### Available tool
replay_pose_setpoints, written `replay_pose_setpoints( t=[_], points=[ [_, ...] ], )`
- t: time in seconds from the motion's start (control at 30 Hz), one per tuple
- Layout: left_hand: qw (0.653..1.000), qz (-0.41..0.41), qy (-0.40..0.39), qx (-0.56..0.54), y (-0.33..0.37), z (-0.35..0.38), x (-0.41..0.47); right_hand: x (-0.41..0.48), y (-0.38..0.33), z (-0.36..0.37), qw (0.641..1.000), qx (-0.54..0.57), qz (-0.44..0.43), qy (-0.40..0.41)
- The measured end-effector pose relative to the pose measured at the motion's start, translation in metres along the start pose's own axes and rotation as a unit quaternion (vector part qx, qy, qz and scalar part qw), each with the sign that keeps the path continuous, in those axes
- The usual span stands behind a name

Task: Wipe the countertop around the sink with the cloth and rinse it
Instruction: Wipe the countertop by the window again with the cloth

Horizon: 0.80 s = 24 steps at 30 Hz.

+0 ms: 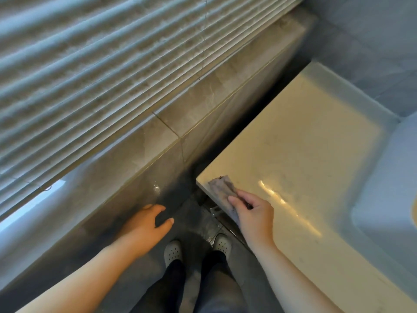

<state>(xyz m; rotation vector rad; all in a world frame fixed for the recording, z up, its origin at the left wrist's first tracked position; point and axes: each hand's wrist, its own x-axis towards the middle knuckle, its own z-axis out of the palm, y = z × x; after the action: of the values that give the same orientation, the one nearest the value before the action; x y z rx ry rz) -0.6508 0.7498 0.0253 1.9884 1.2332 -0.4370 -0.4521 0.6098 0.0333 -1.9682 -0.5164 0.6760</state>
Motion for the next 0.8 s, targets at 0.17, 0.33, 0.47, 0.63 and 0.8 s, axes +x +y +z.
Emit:
replay_pose_setpoints(
  t=[0.17, 0.33, 0.47, 0.63, 0.8],
  points=[
    [0.998, 0.065, 0.011, 0.005, 0.035, -0.001, 0.006, 0.032, 0.007, -0.074, 0.982, 0.012, 0.018, 0.187],
    [0.979, 0.191, 0.055, 0.054, 0.07, 0.006, 0.011, 0.058, 0.045, -0.135, 0.942, -0.027, 0.076, 0.327],
    [0.967, 0.226, 0.051, 0.104, 0.085, 0.016, 0.018, 0.068, 0.07, -0.15, 0.934, -0.064, 0.103, 0.335],
    [0.966, 0.219, 0.034, 0.132, 0.087, 0.023, 0.025, 0.066, 0.07, -0.121, 0.951, -0.098, 0.025, 0.292],
    [0.962, 0.233, 0.023, 0.143, 0.078, 0.018, 0.029, 0.051, 0.057, -0.055, 0.974, -0.125, -0.024, 0.189]
  ],
)
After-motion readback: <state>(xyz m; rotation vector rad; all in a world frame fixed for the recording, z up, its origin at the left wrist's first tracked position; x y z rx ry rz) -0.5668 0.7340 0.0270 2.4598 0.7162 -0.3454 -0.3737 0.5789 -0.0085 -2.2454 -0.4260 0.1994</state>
